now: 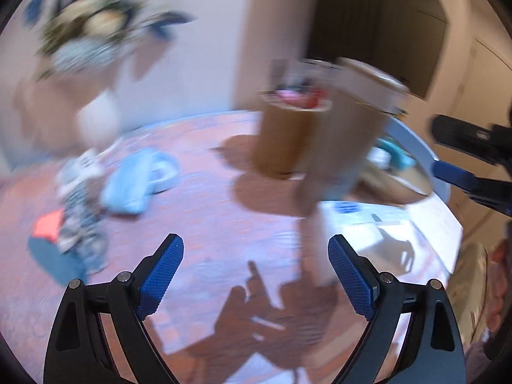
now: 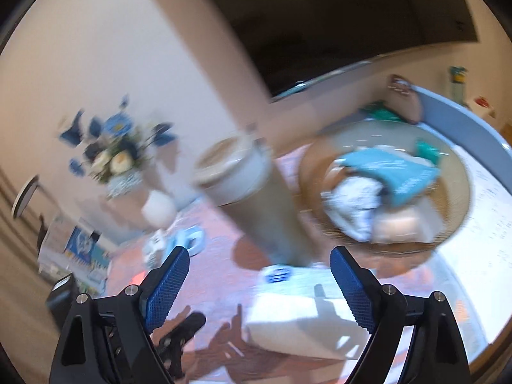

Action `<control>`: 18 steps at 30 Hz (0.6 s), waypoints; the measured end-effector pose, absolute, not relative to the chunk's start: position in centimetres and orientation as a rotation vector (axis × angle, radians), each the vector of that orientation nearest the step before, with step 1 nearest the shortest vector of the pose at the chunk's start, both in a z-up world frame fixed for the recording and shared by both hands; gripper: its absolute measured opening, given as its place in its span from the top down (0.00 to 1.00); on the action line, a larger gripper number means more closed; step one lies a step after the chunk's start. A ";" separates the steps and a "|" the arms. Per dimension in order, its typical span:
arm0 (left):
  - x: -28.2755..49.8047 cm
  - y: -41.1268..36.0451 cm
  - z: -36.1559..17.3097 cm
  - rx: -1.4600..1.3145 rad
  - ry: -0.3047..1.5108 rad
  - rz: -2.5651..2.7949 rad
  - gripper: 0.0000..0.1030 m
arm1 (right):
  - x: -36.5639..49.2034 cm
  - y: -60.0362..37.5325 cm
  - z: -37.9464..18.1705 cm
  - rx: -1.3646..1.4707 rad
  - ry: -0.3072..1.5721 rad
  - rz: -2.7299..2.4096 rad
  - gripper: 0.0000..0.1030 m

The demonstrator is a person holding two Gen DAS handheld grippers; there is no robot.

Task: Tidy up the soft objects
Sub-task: 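Move both open grippers back to the items on the bed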

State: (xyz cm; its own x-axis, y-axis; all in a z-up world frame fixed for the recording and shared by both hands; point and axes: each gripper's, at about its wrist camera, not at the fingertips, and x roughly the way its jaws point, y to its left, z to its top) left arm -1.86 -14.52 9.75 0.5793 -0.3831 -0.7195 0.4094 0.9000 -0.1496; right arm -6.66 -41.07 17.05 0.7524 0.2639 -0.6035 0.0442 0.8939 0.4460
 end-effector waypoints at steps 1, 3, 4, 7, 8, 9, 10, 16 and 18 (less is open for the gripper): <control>-1.5 -13.5 9.5 0.021 0.838 -0.440 0.11 | -6.2 -39.8 17.1 0.444 0.720 0.148 0.14; -0.7 -10.4 8.8 -0.007 0.847 -0.379 0.11 | -5.0 -37.2 16.8 0.422 0.737 0.191 0.14; -0.5 -9.2 8.6 -0.017 0.848 -0.357 0.11 | -4.6 -36.3 16.6 0.417 0.746 0.208 0.14; 0.3 -5.4 7.9 -0.044 0.854 -0.286 0.11 | -2.7 -32.6 15.4 0.395 0.790 0.267 0.14; 0.4 -4.1 7.6 -0.053 0.858 -0.262 0.11 | -2.2 -31.4 14.9 0.384 0.806 0.287 0.14; 0.7 -2.6 7.2 -0.072 0.866 -0.230 0.11 | -1.6 -30.0 14.5 0.371 0.822 0.312 0.14; 1.0 -1.4 6.8 -0.088 0.873 -0.204 0.11 | -1.0 -28.6 14.0 0.356 0.838 0.337 0.14; 2.8 5.0 4.8 -0.159 0.891 -0.057 0.11 | 1.6 -21.8 11.2 0.285 0.882 0.435 0.14; 3.3 6.5 4.2 -0.203 0.904 -0.038 0.11 | 2.4 -20.1 10.0 0.268 0.897 0.456 0.14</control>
